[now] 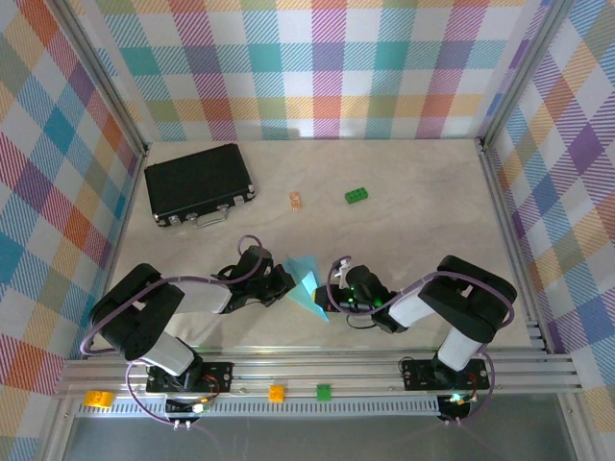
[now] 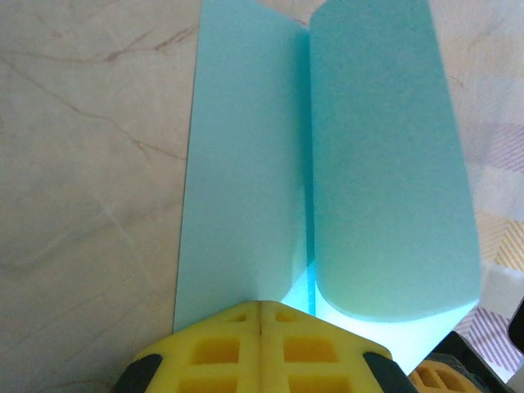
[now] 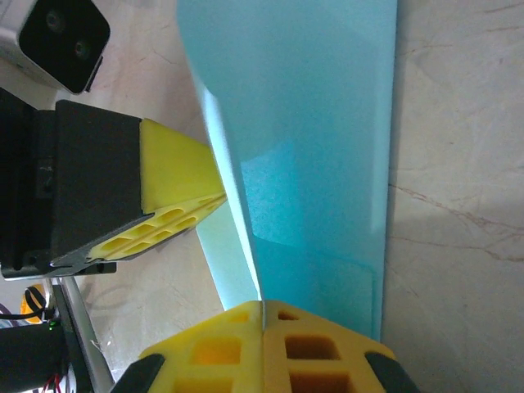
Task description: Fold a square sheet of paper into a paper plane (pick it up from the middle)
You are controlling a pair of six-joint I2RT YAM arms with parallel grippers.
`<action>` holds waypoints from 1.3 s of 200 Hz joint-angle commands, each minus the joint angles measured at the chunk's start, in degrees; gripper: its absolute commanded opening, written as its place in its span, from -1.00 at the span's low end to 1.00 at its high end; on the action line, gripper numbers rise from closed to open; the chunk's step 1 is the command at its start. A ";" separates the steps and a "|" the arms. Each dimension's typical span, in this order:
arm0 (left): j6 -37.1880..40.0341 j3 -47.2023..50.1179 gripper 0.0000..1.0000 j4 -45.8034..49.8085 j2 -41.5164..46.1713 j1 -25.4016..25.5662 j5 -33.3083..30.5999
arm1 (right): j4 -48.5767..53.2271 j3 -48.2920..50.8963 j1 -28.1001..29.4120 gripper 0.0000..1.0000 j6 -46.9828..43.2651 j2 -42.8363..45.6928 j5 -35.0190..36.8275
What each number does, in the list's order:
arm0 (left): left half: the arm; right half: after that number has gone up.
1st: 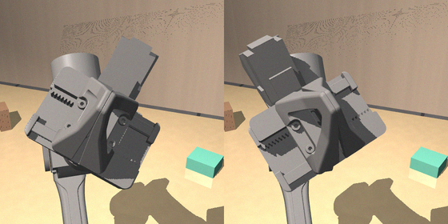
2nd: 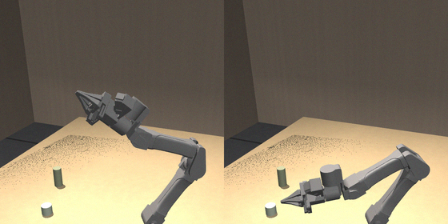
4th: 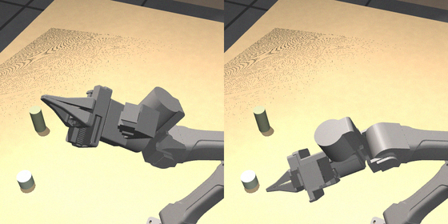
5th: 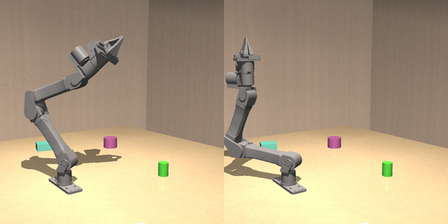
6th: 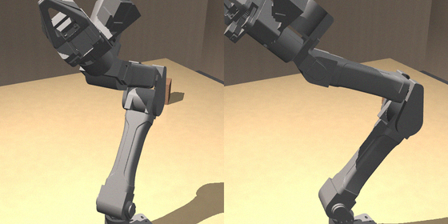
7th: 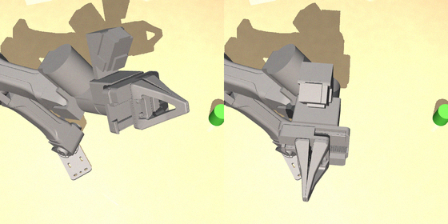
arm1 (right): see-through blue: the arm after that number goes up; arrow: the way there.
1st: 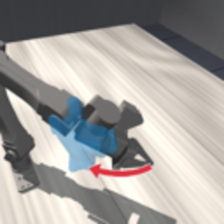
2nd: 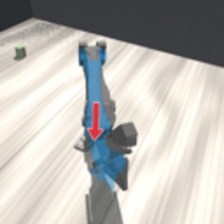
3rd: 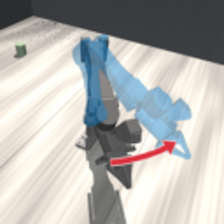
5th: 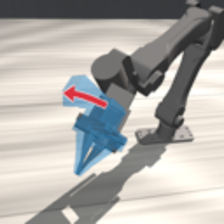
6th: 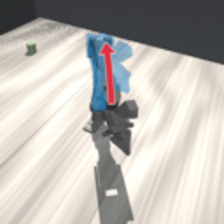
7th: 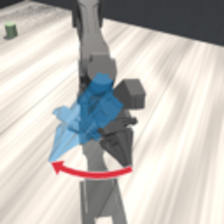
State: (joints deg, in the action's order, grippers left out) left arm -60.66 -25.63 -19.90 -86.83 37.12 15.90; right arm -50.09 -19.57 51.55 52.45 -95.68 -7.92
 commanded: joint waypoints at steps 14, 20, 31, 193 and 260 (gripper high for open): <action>-1.03 1.62 -1.00 3.89 0.88 0.67 -2.09 | -2.23 0.76 -0.19 -1.00 1.38 0.63 0.45; -1.02 1.62 -1.00 3.90 0.96 0.67 -2.19 | -2.24 0.76 -0.22 -1.00 1.58 0.46 0.44; -1.07 1.76 -1.00 4.12 1.29 0.67 -2.51 | -2.36 0.85 -0.17 -1.00 1.72 0.19 0.53; -1.30 1.92 -1.00 4.01 3.04 0.76 -2.92 | 0.54 -0.36 -0.16 -1.00 2.56 -2.13 -2.33; -0.53 1.23 -0.80 3.91 6.70 0.76 -3.02 | 1.52 -1.17 -0.22 -1.00 2.95 -2.67 -2.63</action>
State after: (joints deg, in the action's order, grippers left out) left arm -61.52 -24.51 -17.78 -83.61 37.43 14.02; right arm -50.50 -19.99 51.35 55.24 -97.03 -9.21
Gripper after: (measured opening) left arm 0.075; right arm 0.064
